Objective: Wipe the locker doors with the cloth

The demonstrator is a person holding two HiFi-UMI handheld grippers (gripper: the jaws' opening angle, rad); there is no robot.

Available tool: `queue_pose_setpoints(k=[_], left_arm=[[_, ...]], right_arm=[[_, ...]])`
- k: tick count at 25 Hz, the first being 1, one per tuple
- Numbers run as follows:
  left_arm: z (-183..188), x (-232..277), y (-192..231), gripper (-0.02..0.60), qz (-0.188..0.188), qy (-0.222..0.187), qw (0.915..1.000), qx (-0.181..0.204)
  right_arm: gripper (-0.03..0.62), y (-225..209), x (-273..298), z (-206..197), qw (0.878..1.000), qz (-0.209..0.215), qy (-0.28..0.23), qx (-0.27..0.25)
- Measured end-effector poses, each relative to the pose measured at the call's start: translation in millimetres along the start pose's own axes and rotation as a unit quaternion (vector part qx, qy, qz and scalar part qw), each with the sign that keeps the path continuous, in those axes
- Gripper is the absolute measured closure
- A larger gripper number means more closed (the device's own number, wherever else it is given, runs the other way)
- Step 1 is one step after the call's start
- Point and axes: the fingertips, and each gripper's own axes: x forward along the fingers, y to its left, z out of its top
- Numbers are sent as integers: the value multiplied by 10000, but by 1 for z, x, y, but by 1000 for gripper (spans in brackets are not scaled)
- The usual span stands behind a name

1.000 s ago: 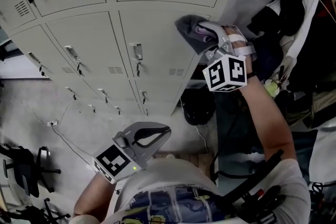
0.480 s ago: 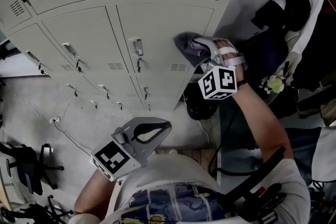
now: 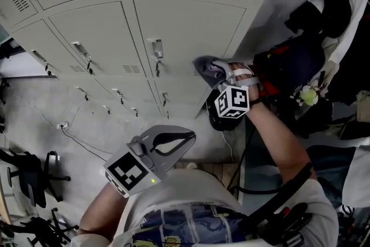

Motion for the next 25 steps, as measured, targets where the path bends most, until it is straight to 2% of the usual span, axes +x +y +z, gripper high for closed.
queue_pose_setpoints(k=[17, 21, 25], left_arm=[[-7, -2, 1, 571, 16, 204, 9998, -55], [-8, -3, 1, 571, -23, 190, 9998, -47], [-6, -6, -1, 572, -59, 97, 9999, -62]], right_arm=[[507, 112, 61, -26, 9911, 1223, 380, 371], [507, 113, 58, -23, 9874, 1416, 420, 574], [508, 85, 24, 0, 9857, 1497, 264, 732]])
